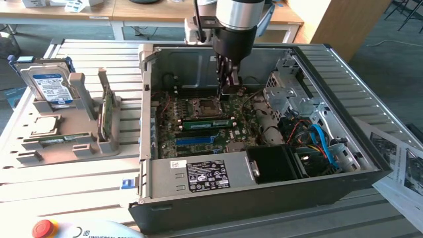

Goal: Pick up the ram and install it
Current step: 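Insert the ram into the slot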

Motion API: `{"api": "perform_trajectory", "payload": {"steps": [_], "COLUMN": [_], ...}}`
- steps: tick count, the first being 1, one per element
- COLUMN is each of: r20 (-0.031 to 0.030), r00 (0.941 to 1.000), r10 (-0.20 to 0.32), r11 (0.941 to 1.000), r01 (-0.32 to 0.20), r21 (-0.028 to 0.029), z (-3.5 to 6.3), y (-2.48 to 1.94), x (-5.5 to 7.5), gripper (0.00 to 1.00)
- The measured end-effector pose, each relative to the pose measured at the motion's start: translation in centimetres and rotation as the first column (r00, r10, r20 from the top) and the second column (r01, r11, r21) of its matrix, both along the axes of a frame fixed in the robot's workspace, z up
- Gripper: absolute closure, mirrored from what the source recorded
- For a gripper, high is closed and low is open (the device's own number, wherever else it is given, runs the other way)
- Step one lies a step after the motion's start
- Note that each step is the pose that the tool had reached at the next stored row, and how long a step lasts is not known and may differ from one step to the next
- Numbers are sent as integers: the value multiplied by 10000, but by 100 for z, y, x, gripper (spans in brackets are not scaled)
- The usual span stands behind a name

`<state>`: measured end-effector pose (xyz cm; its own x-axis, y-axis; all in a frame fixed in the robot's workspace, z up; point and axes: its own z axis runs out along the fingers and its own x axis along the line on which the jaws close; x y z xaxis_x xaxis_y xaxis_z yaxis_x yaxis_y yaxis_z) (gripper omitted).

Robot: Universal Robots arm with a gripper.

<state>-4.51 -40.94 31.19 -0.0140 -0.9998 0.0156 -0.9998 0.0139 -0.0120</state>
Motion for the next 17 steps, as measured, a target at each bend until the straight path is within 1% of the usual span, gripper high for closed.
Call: {"api": "perform_trajectory", "payload": {"steps": [3,5,11,17], "r20": [-1,0,0,0], "r00": [10000,10000,10000,10000], "r10": [-1,-1,-1,-1], "r11": [10000,10000,10000,10000], "r01": [1,1,1,1], "r21": [-7,-8,-6,-9], "z": [87,118,120,163], "y": [0,0,0,0], "x": [0,0,0,0], "gripper": [75,75,75,75]}}
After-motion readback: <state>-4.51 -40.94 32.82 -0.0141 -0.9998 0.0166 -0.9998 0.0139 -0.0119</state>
